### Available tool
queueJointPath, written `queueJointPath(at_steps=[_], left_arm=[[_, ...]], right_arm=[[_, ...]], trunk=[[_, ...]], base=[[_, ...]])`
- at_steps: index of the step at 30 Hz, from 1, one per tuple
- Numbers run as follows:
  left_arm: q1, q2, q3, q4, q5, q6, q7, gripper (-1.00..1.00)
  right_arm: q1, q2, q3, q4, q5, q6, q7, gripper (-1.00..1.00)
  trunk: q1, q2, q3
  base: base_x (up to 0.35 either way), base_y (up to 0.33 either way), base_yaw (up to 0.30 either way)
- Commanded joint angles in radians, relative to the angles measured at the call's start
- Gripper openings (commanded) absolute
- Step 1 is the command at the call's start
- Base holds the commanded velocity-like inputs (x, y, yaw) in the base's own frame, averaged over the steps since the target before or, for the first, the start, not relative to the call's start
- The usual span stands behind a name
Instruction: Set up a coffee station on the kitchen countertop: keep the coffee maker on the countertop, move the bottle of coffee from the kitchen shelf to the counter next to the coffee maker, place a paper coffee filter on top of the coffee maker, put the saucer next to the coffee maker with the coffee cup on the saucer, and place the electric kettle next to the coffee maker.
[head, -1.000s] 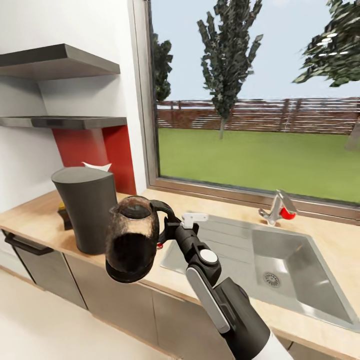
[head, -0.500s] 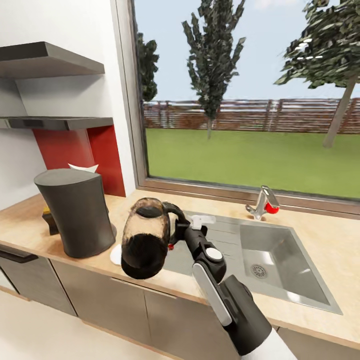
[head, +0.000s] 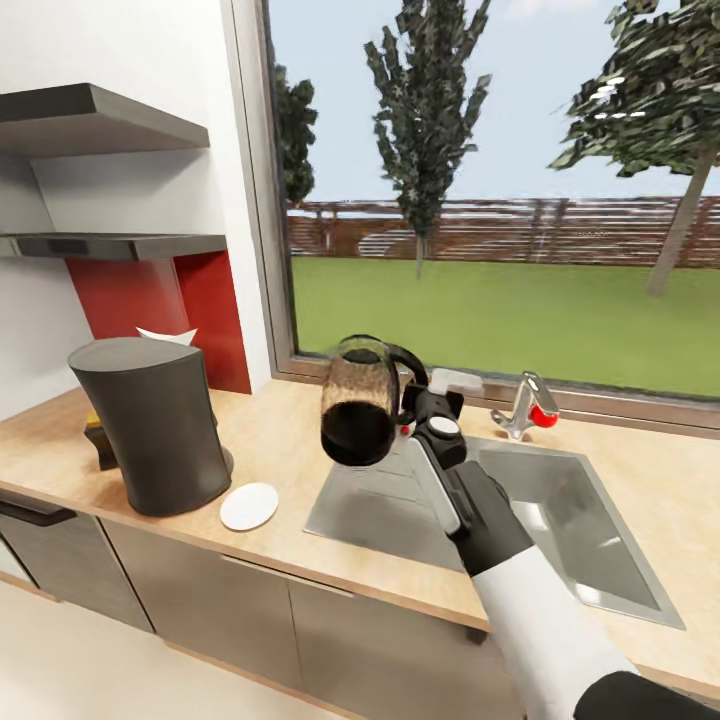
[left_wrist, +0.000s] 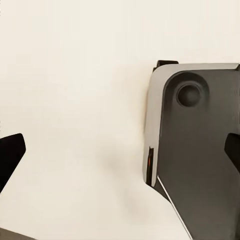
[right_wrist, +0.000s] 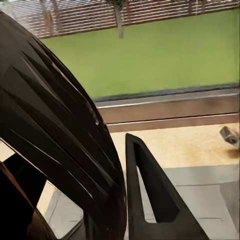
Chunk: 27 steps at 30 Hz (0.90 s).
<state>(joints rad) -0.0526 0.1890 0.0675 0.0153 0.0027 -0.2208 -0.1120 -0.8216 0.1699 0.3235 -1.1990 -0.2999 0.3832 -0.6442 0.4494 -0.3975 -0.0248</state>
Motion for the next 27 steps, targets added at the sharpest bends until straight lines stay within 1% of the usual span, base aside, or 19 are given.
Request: queueJointPath(at_steps=[1,2,4,9,10,15,20,21,25,27], left_arm=[[-0.001,0.001,0.007,0.002,0.0,-0.003,-0.005,1.0],[0.0,0.003,0.008,0.002,0.0,-0.003,-0.002,1.0],[0.0,0.007,0.009,0.002,0.002,-0.002,-0.001,1.0],[0.001,0.008,0.008,0.003,0.002,-0.002,0.025,1.0],[0.002,0.009,0.008,0.003,0.001,-0.002,0.043,1.0],[0.002,0.008,0.006,0.003,-0.001,-0.002,0.056,1.0],[0.002,0.007,0.006,0.003,-0.001,-0.002,0.057,1.0],[0.002,0.007,0.006,0.003,-0.001,-0.002,0.058,1.0],[0.002,0.007,0.006,0.003,-0.001,-0.002,0.058,1.0],[0.002,0.007,0.006,0.003,-0.001,-0.002,0.058,1.0]], right_arm=[[-0.01,0.0,0.002,0.008,-0.005,0.003,-0.008,-1.0],[-0.023,-0.001,0.004,0.024,-0.005,-0.017,-0.01,-1.0],[-0.025,-0.003,0.007,0.035,-0.004,-0.054,-0.01,-1.0],[-0.025,-0.004,0.006,0.066,-0.004,-0.066,-0.009,-1.0],[-0.025,-0.004,0.006,0.08,-0.005,-0.074,-0.009,-1.0],[-0.025,-0.004,0.008,0.112,-0.005,-0.089,-0.008,-1.0],[-0.025,-0.003,0.009,0.168,-0.008,-0.09,-0.006,-1.0],[-0.025,-0.003,0.01,0.188,-0.009,-0.096,-0.004,-1.0],[-0.025,-0.002,0.014,0.209,-0.01,-0.139,-0.002,-1.0],[-0.025,-0.002,0.015,0.222,-0.01,-0.145,-0.002,-1.0]], trunk=[[0.001,-0.003,-0.002],[0.001,-0.003,-0.002],[0.001,-0.003,-0.002],[0.001,-0.003,-0.002],[0.001,-0.003,-0.002],[0.001,-0.003,-0.002],[0.001,-0.003,-0.002],[0.001,-0.003,-0.002],[0.001,-0.003,-0.002],[0.001,-0.003,-0.002]], base=[[0.0,0.0,0.0],[0.14,0.117,0.0],[0.208,0.183,0.0],[0.238,0.218,0.0],[0.242,0.225,0.0],[0.208,0.26,0.0],[0.048,0.327,-0.004],[0.006,0.334,-0.145],[0.002,0.299,-0.103],[0.0,0.204,-0.021]])
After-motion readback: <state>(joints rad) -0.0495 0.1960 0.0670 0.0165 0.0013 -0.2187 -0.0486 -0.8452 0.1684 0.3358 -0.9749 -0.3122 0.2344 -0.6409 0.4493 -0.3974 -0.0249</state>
